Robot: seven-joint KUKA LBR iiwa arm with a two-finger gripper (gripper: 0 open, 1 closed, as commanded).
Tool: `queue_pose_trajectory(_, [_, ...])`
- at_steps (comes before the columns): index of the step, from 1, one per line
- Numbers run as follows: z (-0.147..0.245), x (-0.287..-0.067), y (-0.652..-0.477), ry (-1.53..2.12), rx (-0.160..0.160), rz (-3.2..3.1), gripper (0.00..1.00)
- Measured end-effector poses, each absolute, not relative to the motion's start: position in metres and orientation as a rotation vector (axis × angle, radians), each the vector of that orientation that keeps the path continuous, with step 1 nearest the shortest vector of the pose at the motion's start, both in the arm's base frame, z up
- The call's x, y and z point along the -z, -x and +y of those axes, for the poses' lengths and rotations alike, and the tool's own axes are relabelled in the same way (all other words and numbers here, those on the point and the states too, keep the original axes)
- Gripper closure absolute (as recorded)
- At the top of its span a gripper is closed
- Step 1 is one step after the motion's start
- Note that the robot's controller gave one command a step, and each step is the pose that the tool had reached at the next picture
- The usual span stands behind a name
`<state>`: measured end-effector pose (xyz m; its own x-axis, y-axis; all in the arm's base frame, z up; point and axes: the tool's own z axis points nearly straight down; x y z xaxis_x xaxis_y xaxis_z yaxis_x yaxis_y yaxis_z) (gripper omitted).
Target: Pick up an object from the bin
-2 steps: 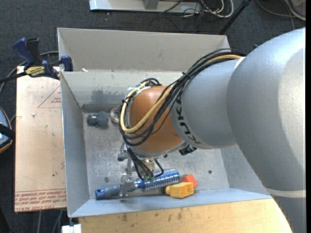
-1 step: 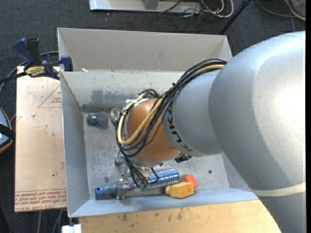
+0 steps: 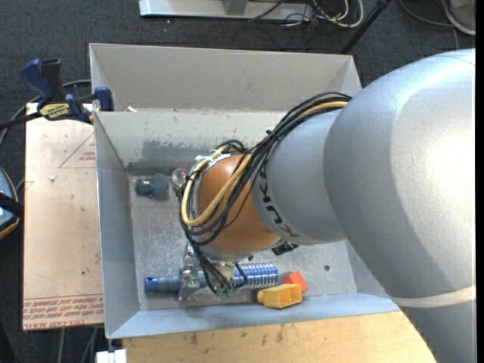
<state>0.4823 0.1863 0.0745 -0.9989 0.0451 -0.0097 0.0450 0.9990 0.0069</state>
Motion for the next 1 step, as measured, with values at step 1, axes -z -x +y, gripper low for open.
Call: queue_pose_trajectory(1, [0.2205,-0.2606,-0.4825,0.289,-0.006,3.120,1.00])
